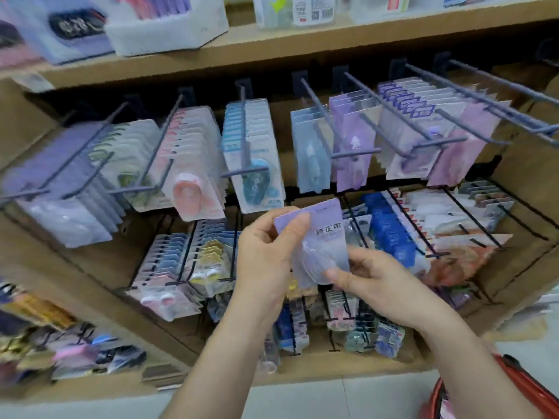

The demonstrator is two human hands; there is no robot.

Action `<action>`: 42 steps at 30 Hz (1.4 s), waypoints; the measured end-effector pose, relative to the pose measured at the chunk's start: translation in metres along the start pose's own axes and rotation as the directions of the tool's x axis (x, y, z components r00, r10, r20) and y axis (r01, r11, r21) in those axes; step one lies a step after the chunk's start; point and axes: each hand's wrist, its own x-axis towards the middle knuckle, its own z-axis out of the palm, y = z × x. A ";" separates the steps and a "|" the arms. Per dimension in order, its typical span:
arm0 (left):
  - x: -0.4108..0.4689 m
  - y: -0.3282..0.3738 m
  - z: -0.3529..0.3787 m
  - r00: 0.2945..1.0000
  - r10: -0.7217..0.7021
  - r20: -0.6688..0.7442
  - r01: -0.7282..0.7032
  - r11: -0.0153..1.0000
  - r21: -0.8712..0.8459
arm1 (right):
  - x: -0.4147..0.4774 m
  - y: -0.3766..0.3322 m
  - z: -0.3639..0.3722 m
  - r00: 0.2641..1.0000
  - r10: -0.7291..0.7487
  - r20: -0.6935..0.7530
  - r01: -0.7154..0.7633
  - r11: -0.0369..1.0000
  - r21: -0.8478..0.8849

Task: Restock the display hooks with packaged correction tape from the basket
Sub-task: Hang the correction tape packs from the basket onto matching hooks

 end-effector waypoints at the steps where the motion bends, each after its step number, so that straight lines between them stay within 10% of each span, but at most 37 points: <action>1: -0.002 0.003 -0.016 0.999 0.003 -0.032 -0.004 0.999 -0.039 | 0.006 -0.005 0.016 0.999 0.007 0.047 -0.006 1.000 -0.012; 8: -0.020 0.044 -0.124 0.975 0.049 -0.215 -0.097 0.971 -0.218 | 0.052 -0.049 0.113 0.987 -0.078 0.138 0.047 0.976 0.211; 19: -0.010 0.085 -0.250 0.834 0.233 -0.500 -0.286 0.958 -0.032 | 0.106 -0.104 0.257 0.992 -0.041 0.116 -0.013 0.903 0.428; 37: 0.029 0.101 -0.305 0.888 0.271 -0.371 -0.212 0.958 0.193 | 0.140 -0.110 0.307 0.993 0.093 0.073 -0.117 0.840 0.530; 40: 0.019 0.091 -0.303 0.803 0.489 -0.340 -0.241 0.790 0.564 | 0.145 -0.107 0.311 0.994 0.101 0.045 -0.109 0.828 0.550; 42: 0.009 0.077 -0.305 0.707 0.671 -0.225 -0.199 0.493 0.847 | 0.148 -0.105 0.314 0.995 0.095 0.026 -0.093 0.829 0.552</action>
